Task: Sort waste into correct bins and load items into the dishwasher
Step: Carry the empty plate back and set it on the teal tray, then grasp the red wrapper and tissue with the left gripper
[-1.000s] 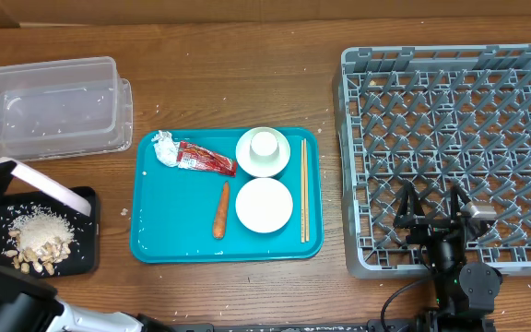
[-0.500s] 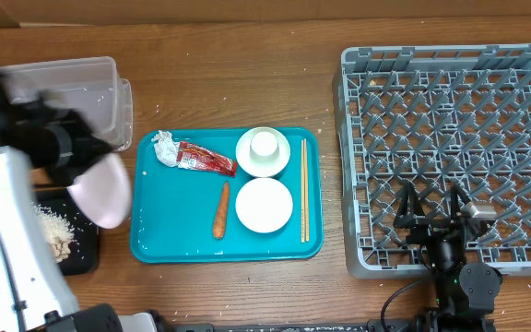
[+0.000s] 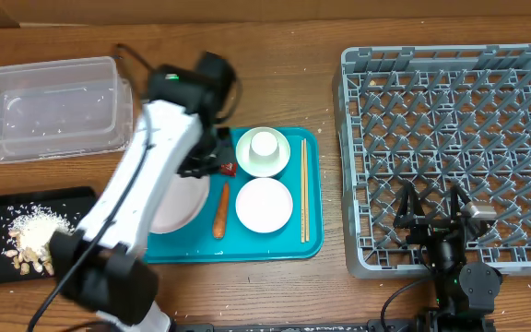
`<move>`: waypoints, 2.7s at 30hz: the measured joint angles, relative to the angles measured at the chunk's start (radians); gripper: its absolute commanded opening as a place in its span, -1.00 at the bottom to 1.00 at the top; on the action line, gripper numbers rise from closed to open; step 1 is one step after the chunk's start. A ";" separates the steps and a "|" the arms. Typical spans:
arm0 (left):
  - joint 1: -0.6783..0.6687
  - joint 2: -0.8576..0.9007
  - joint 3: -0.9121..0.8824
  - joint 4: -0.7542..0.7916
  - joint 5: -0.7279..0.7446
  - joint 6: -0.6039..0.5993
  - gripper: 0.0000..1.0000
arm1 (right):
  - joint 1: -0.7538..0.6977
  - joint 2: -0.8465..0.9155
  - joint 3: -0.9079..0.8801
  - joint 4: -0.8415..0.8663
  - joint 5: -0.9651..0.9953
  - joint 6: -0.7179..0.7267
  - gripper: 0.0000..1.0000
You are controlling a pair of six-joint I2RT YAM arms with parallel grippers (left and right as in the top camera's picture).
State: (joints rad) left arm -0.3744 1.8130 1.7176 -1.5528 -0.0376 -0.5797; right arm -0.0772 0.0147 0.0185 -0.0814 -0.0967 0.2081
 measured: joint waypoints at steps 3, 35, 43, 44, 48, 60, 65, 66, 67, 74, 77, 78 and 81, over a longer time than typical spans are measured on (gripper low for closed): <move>-0.005 0.056 0.000 -0.004 -0.028 -0.022 -0.92 | 0.000 0.000 0.000 0.000 0.000 0.000 1.00; 0.001 0.108 -0.311 0.267 -0.023 -0.080 -0.69 | 0.000 0.000 0.000 0.000 0.000 0.000 1.00; 0.001 0.108 -0.311 0.242 -0.050 -0.080 -0.42 | 0.000 0.000 0.000 0.000 0.001 0.000 1.00; 0.001 0.108 -0.311 0.237 -0.052 -0.080 -0.41 | 0.000 0.000 0.000 0.000 0.000 0.000 1.00; 0.001 0.108 -0.308 0.205 -0.057 -0.080 -0.41 | 0.000 0.000 0.000 0.000 0.000 0.000 1.00; 0.001 0.108 -0.160 0.201 -0.064 -0.044 0.24 | 0.000 0.000 0.000 0.000 0.000 0.000 1.00; 0.002 0.108 -0.160 0.244 -0.095 -0.034 0.50 | 0.000 0.000 0.000 0.000 0.001 0.000 1.00; 0.003 0.108 -0.160 0.258 -0.099 -0.034 0.53 | 0.000 0.000 0.000 0.000 0.000 0.000 1.00; 0.007 0.108 -0.160 0.275 -0.103 -0.034 0.53 | 0.000 0.000 0.000 0.000 0.000 0.000 1.00; 0.080 0.108 -0.159 0.326 -0.083 -0.047 0.57 | 0.000 0.000 0.000 0.000 0.000 0.000 1.00; 0.135 0.108 -0.159 0.344 -0.045 -0.067 0.69 | 0.000 0.000 0.000 0.000 0.000 0.000 1.00; 0.154 0.108 -0.159 0.355 -0.034 -0.074 0.68 | 0.000 0.000 0.000 0.000 0.000 0.000 1.00; 0.205 0.108 -0.159 0.399 0.006 -0.084 0.63 | 0.000 0.000 0.000 0.000 0.001 0.000 1.00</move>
State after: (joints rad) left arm -0.1696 1.9209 1.5585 -1.1542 -0.0311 -0.6640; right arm -0.0772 0.0147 0.0185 -0.0814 -0.0959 0.2081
